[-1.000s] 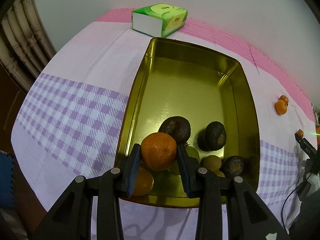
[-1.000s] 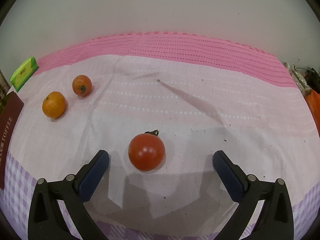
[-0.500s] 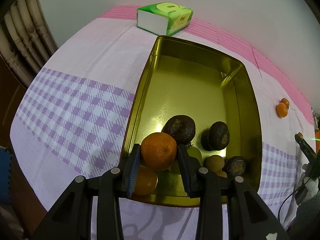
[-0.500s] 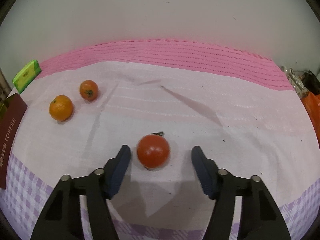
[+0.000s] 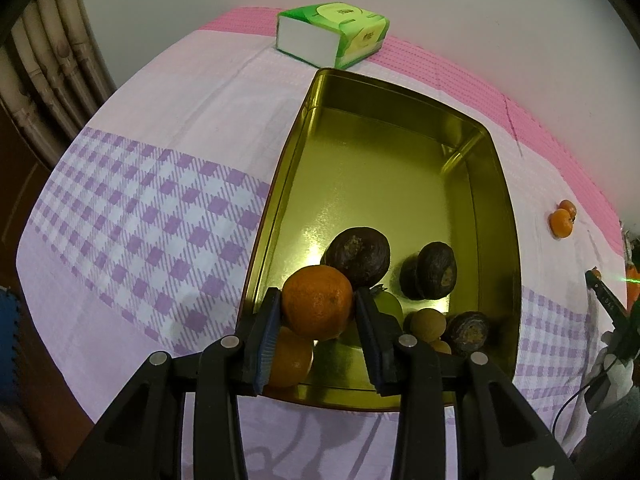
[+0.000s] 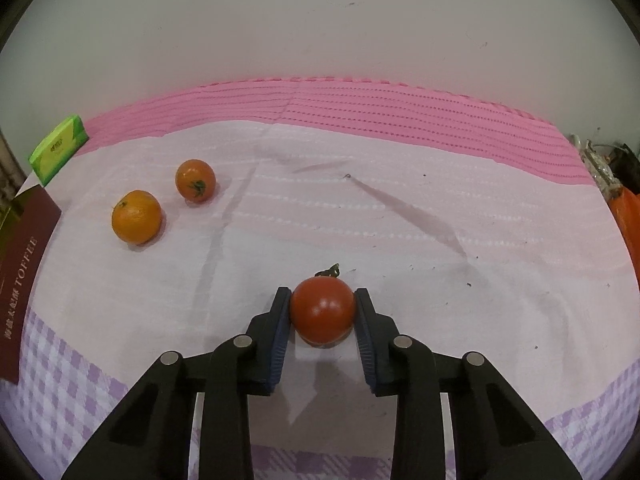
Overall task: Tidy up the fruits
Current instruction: 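Open the left gripper to drop the mandarin into the tray, then carry the red tomato into the tin tray and open the right gripper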
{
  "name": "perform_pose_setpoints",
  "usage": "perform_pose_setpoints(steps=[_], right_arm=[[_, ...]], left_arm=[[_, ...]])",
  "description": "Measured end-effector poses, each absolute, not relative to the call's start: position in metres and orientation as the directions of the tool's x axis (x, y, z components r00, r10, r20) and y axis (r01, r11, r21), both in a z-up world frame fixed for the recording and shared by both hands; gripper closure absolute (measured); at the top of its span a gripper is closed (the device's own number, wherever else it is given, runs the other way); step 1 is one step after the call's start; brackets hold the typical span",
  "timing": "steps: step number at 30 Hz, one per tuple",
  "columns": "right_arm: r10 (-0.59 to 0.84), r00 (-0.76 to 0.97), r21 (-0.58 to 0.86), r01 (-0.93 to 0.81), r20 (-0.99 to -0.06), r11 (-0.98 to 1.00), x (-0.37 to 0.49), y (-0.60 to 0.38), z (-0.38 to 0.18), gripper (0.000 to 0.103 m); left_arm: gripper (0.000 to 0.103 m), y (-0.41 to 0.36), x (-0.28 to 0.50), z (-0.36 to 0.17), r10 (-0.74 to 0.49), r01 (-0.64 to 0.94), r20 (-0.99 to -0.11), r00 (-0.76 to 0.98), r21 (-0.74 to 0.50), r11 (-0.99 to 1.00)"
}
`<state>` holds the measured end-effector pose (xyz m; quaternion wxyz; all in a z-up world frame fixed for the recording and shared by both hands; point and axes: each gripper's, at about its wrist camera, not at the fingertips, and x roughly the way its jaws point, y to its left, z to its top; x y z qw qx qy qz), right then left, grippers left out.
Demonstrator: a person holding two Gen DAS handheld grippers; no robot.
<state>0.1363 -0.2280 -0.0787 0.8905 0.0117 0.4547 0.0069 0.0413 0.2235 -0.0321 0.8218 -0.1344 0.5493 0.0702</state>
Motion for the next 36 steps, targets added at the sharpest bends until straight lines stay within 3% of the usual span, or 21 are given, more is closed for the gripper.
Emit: perform_pose_setpoints(steps=[7, 13, 16, 21, 36], right_arm=[[0.017, 0.577, 0.014, -0.009, -0.816, 1.000, 0.135, -0.221, -0.077, 0.071], [0.029, 0.585, 0.006, -0.041, -0.811, 0.999, 0.131, -0.207, -0.070, 0.071], [0.041, 0.591, 0.001, -0.067, -0.806, 0.998, 0.127, -0.196, -0.065, 0.071], [0.082, 0.602, 0.013, -0.119, -0.794, 0.993, 0.121, -0.172, -0.054, 0.071], [0.251, 0.606, 0.068, -0.309, -0.755, 0.949, 0.100, -0.087, -0.018, 0.071]], left_arm=[[0.066, 0.224, 0.041, -0.032, -0.052, -0.266, -0.921, 0.385, -0.165, 0.950], [0.057, 0.221, 0.041, -0.031, -0.070, -0.259, -0.922, 0.381, -0.179, 0.949], [0.051, 0.220, 0.041, -0.028, -0.081, -0.254, -0.919, 0.385, -0.190, 0.949], [0.030, 0.215, 0.040, -0.019, -0.071, -0.243, -0.909, 0.411, -0.184, 0.952], [0.025, 0.215, 0.037, -0.001, -0.083, -0.231, -0.875, 0.477, -0.216, 0.949]])
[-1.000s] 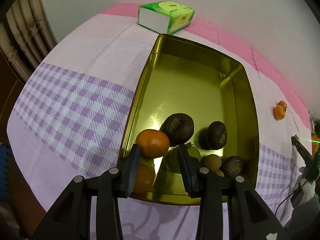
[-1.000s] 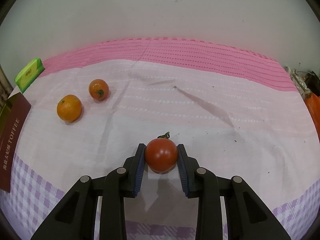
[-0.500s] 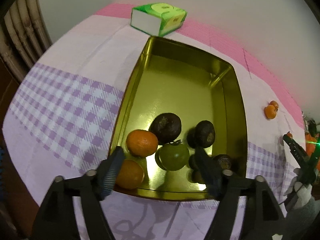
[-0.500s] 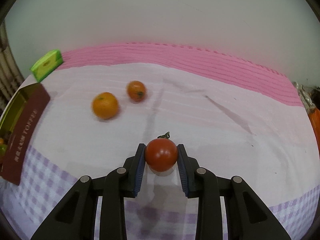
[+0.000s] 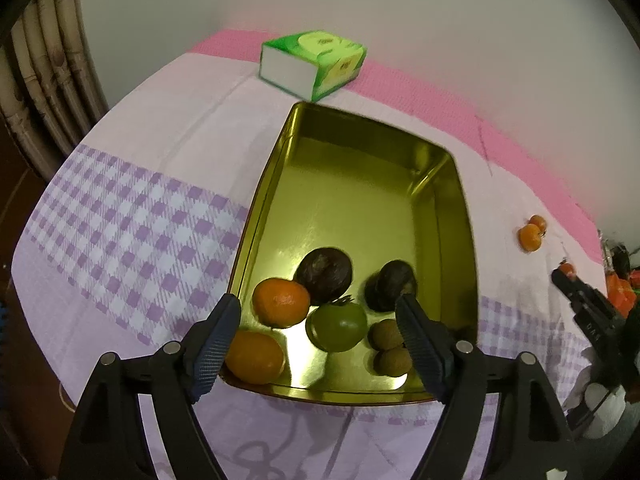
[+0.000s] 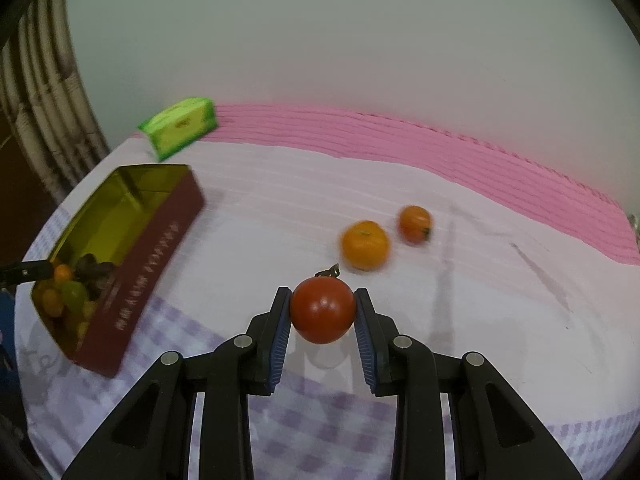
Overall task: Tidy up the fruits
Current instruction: 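Carry the red tomato into the tin tray and open the right gripper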
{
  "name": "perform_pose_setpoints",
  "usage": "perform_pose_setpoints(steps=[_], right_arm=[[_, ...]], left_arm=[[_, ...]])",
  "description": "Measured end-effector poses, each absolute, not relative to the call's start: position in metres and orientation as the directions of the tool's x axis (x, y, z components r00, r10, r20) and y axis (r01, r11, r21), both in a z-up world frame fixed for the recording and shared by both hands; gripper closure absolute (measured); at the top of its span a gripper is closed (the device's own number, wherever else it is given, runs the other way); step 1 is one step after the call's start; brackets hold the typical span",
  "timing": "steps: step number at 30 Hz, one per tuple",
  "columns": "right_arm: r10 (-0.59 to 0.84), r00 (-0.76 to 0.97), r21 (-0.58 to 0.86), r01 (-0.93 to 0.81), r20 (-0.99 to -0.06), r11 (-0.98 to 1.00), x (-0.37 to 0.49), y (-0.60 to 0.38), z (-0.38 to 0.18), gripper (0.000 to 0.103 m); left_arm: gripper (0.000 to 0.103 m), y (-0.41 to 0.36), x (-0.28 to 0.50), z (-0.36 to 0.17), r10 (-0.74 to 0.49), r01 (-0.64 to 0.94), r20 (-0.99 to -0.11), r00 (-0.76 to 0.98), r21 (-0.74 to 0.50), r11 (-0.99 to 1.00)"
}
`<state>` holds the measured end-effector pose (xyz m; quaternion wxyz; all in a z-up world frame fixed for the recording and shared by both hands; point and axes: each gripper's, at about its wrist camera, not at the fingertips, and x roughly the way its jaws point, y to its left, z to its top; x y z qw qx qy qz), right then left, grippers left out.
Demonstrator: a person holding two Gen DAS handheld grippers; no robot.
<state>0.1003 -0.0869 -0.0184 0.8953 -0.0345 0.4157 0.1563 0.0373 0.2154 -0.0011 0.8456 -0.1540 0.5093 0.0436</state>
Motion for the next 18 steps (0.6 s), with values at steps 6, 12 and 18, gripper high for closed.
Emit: perform_pose_setpoints(steps=[6, 12, 18], right_arm=[[0.322, 0.581, 0.088, -0.394, -0.747, 0.915, 0.092, -0.046, -0.009, 0.071], [0.425, 0.530, 0.132, -0.503, -0.734, 0.854, 0.085, 0.009, 0.001, 0.071], [0.500, 0.461, 0.168, -0.590, -0.733, 0.790, 0.075, 0.056, 0.001, 0.071]], left_arm=[[0.019, 0.218, 0.035, 0.012, -0.073, -0.234, -0.847, 0.527, -0.227, 0.945], [0.017, 0.237, 0.034, 0.015, -0.047, -0.299, -0.847, 0.529, -0.238, 0.924], [0.012, 0.262, 0.029, 0.014, -0.031, -0.385, -0.844, 0.535, -0.277, 0.880]])
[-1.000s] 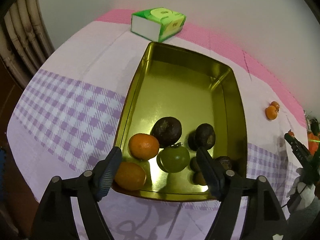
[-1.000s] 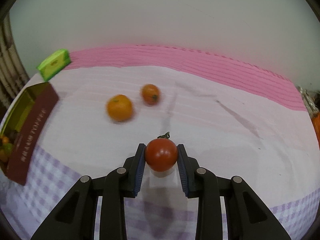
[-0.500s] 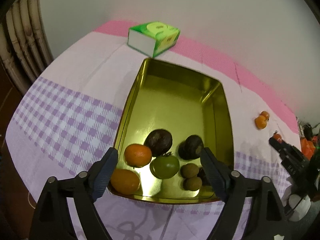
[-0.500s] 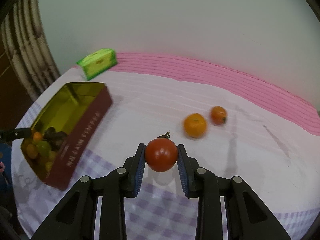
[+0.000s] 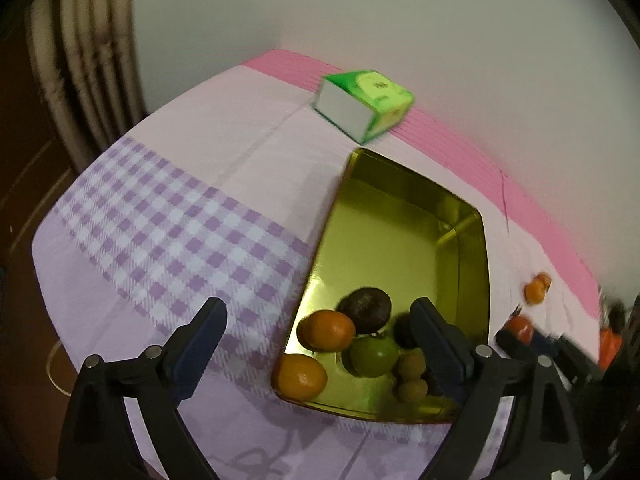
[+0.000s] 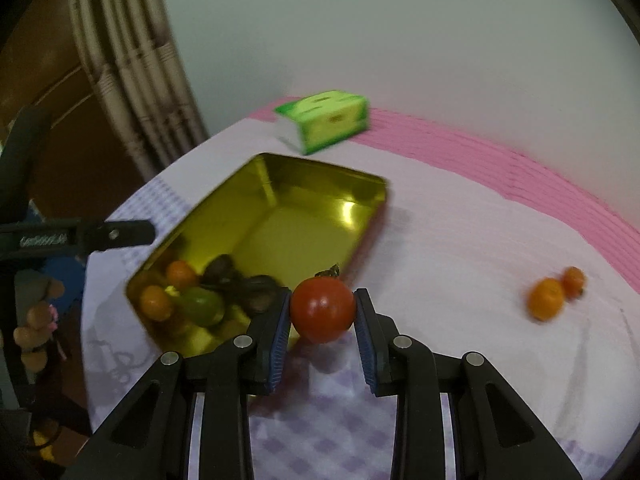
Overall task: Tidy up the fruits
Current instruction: 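Carry the red tomato into the tin tray and open the right gripper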
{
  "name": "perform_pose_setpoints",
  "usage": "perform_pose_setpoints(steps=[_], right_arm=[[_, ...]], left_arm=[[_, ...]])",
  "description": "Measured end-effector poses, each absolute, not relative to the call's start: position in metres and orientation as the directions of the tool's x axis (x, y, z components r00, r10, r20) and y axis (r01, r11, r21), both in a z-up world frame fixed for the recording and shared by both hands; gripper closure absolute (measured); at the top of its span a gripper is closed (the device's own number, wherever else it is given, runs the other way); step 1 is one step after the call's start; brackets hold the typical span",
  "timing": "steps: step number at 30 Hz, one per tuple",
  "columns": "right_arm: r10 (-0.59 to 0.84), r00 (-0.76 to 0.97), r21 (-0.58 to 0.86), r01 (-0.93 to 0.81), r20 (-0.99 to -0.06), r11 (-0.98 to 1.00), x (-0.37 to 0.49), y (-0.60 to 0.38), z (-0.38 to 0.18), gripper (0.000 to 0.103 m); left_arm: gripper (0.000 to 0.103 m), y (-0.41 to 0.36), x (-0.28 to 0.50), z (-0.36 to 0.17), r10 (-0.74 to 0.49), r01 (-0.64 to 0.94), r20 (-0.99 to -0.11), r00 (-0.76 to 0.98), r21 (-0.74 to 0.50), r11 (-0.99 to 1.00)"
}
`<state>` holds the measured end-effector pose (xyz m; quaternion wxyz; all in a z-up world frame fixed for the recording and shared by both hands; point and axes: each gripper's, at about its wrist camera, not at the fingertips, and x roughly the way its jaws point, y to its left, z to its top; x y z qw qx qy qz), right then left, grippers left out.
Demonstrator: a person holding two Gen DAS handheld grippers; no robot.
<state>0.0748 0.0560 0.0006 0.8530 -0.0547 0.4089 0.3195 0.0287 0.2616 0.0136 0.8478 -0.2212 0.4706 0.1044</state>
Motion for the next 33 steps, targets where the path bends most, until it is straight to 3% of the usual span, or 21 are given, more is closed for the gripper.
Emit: perform_pose_setpoints(steps=[33], right_arm=[[0.463, 0.368, 0.094, -0.693, -0.807, 0.714, 0.074, 0.115, -0.039, 0.070]], left_arm=[[0.012, 0.268, 0.031, 0.004, -0.041, -0.407, -0.854, 0.518, -0.288, 0.867]])
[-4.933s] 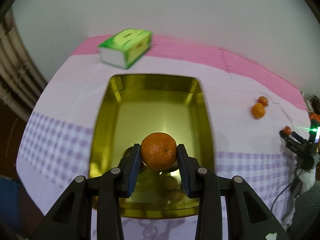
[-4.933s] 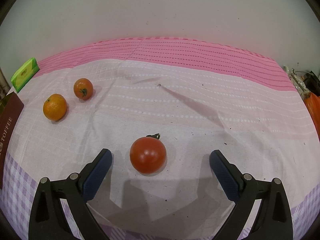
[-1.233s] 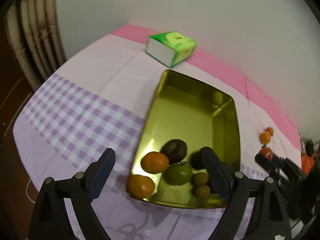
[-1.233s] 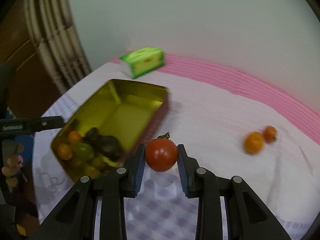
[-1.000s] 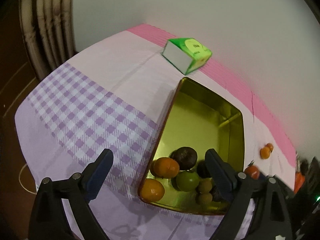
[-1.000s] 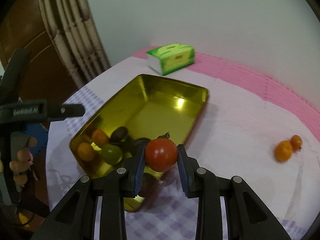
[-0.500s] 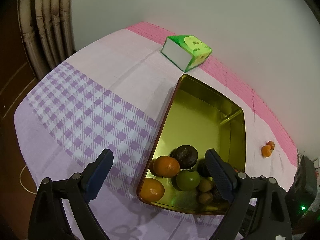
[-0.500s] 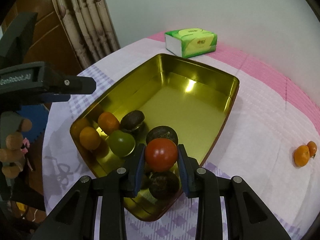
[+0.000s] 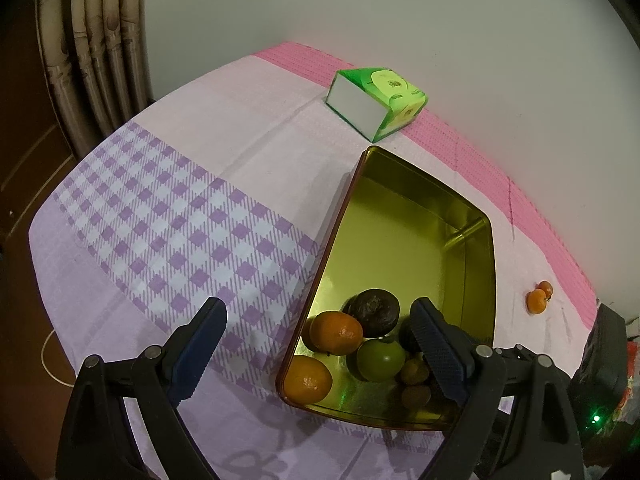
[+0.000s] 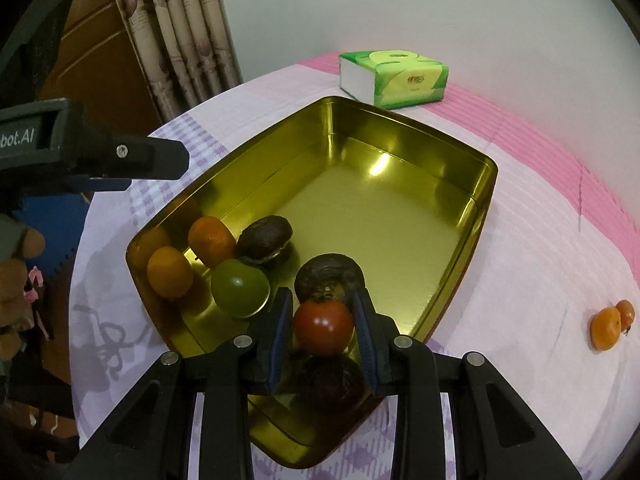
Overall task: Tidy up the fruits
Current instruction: 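Carry the red tomato into the tin tray and open the right gripper, then move the left gripper from the tray to the remaining orange mandarin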
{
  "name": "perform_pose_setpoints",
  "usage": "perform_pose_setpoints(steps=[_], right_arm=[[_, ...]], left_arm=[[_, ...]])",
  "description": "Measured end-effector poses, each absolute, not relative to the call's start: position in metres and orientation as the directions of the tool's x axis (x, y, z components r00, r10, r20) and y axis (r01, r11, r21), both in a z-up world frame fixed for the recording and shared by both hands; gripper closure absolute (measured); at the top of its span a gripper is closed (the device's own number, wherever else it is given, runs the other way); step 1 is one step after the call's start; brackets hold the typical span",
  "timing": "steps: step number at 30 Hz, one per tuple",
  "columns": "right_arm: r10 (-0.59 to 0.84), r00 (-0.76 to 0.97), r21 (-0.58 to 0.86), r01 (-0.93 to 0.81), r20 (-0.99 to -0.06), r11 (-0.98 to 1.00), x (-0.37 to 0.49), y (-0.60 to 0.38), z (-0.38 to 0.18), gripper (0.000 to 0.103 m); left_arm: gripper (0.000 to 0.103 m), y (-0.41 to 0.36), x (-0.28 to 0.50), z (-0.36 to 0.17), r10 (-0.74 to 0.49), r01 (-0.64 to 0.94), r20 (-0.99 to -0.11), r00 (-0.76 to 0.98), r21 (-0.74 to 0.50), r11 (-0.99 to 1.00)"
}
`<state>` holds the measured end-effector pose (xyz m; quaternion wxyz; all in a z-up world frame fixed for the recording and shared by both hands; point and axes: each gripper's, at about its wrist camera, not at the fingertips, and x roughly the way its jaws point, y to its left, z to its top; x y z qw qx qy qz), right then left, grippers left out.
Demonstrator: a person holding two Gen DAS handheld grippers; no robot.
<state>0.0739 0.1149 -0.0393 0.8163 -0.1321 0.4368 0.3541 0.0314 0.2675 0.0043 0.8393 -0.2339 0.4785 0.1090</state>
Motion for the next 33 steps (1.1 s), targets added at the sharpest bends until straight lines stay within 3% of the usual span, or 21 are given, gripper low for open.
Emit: perform_pose_setpoints(steps=[24, 33], right_arm=[[0.477, 0.418, 0.122, -0.640, -0.773, 0.759, 0.078, 0.089, -0.016, 0.068], [0.431, 0.506, 0.107, -0.548, -0.747, 0.829, 0.085, 0.033, -0.006, 0.060]], left_arm=[[0.012, 0.264, 0.032, 0.003, -0.027, -0.396, -0.861, 0.508, -0.262, 0.880], [0.012, 0.250, 0.033, 0.005, 0.015, -0.359, -0.861, 0.509, -0.196, 0.912]])
